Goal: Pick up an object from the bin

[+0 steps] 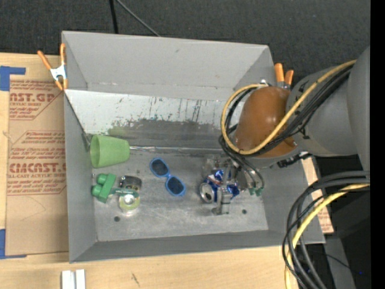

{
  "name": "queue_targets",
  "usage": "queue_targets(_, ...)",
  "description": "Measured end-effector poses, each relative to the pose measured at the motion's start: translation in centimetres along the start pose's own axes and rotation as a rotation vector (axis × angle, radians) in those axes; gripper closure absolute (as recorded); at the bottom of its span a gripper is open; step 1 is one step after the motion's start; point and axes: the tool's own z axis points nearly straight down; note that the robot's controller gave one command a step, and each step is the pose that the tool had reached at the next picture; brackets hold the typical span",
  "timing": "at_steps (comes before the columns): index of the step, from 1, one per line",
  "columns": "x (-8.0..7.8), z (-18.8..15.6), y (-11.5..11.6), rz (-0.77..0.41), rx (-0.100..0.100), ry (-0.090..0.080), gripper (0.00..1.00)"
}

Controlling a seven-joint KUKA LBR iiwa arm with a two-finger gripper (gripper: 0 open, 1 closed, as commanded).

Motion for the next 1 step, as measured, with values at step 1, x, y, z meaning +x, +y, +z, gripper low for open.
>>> queue_targets(1, -0.07, -0.43, 0.13, -0.001, -0.001, -0.004, 1.00)
